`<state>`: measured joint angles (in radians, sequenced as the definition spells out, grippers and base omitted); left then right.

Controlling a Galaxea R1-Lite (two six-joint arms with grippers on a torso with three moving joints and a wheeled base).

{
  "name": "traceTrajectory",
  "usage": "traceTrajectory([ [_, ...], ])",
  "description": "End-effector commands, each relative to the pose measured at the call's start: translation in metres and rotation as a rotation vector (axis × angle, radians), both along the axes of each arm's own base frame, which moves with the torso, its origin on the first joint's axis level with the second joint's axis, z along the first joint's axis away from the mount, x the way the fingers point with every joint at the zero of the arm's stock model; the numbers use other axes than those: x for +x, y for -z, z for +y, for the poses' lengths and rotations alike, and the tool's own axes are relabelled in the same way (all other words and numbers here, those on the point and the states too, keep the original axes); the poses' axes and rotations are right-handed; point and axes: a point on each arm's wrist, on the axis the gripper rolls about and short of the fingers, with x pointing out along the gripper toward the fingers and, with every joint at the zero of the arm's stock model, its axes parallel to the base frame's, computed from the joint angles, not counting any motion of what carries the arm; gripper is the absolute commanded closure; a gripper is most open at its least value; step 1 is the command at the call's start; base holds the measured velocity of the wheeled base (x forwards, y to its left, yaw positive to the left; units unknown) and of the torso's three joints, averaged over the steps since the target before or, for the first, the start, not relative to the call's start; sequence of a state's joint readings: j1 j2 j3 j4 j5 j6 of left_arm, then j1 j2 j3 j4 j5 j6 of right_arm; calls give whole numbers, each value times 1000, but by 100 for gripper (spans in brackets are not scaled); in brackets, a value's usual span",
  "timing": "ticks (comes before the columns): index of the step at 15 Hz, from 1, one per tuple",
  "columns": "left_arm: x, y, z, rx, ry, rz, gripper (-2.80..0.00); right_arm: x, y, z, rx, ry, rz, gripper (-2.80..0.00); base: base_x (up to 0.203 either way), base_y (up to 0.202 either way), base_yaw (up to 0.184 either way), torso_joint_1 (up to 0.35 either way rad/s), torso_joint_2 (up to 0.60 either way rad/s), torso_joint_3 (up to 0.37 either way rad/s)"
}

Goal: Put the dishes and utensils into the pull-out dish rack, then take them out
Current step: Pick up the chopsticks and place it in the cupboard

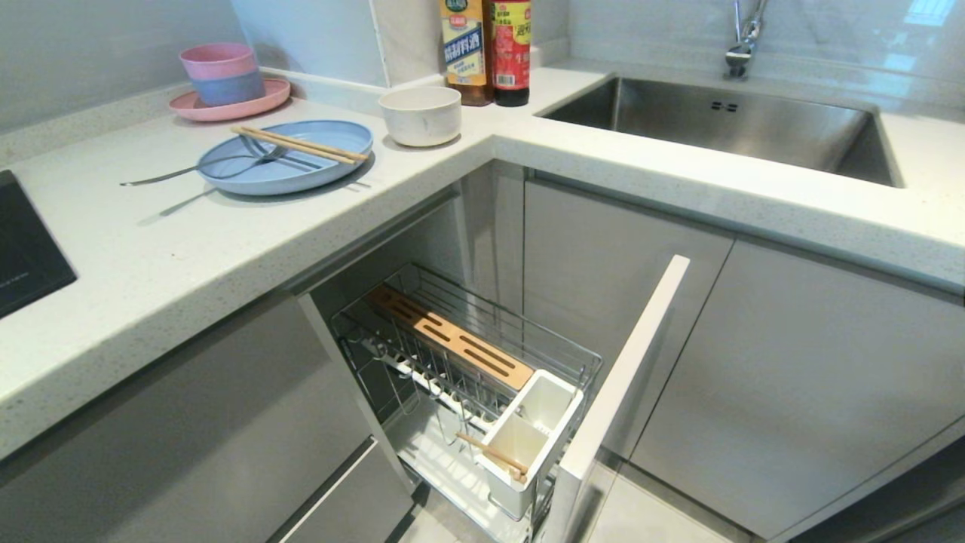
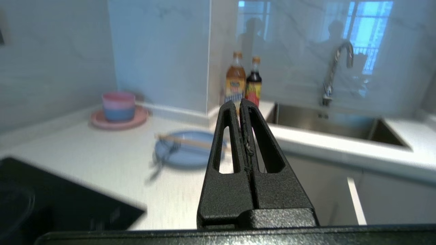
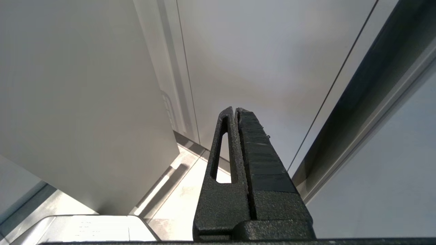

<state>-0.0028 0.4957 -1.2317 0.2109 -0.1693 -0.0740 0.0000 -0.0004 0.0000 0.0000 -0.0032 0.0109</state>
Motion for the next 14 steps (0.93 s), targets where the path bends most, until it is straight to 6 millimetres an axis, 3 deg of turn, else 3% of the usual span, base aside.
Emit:
traceTrajectory([
  [1,72,-51,0,-11,-2,104,0,0,0,0,0,0,2,0,0,0,0,0,0,0],
  [4,145,-90,0,-59,-19,164,0,0,0,0,0,0,2,0,0,0,0,0,0,0],
  [7,220,-104,-9,-157,0,242,0,0,0,0,0,0,2,0,0,0,0,0,0,0],
  [11,303,-89,-60,-327,-33,366,0,0,0,0,0,0,2,0,0,0,0,0,0,0],
  [14,343,-68,-82,-445,-70,435,0,0,0,0,0,0,2,0,0,0,0,0,0,0],
])
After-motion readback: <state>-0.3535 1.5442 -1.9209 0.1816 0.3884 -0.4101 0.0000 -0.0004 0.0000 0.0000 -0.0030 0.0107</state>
